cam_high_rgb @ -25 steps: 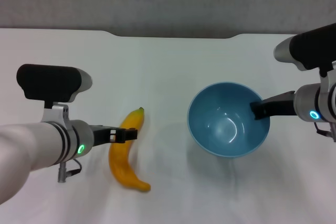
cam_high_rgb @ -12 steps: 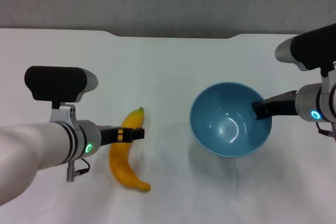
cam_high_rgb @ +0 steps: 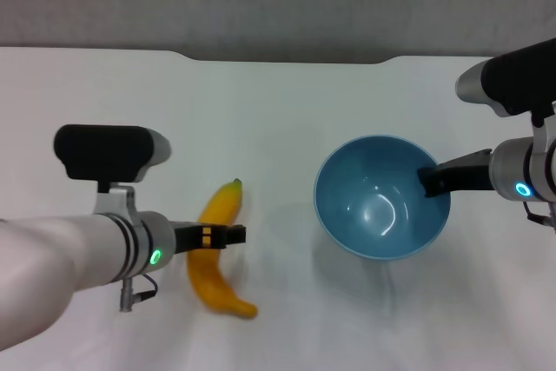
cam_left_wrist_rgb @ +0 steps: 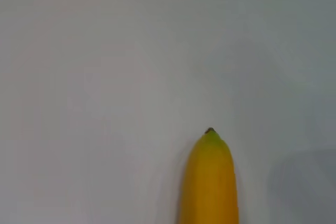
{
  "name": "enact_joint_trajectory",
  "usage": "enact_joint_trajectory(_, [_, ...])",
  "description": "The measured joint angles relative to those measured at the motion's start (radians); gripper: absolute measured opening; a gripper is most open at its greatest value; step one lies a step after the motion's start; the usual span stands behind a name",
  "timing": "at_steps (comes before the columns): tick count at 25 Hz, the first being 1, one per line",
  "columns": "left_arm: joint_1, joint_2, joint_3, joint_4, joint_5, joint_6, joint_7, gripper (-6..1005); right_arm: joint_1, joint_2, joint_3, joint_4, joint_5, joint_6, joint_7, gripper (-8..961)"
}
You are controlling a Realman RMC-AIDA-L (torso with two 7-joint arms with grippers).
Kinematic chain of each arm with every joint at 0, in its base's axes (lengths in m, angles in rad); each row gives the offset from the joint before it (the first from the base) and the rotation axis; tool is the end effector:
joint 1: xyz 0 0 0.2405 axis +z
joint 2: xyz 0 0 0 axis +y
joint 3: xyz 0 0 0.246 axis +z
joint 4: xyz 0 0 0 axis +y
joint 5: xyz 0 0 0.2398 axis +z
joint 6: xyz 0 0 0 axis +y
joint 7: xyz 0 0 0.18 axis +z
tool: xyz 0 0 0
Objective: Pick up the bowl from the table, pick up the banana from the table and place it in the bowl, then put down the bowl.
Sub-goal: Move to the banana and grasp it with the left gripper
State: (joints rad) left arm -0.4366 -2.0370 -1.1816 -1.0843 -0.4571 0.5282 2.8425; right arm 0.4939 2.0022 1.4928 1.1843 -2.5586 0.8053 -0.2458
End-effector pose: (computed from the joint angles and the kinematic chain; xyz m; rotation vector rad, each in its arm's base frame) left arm -0.2284 0.4077 -0.1241 -2.0274 -1.2741 -0.0971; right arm 0.2146 0.4452 -0.0475 -2.1789 0.9857 -0.0532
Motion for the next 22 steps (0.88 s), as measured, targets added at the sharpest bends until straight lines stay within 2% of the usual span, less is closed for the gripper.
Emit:
enact_joint_trajectory(4, [-0.02,-0.001,0.017,0.025,-0.003,0.009,0.0,840,0.002,0.0,-0.001,0.0,0.0,0.002,-0.002,32])
enact_joint_trajectory(22, [-0.019,-0.002,-0.003,0.078,0.007,-0.025,0.0,811,0.002,0.001,-0.008,0.0,0.0,0.0,-0.007,33])
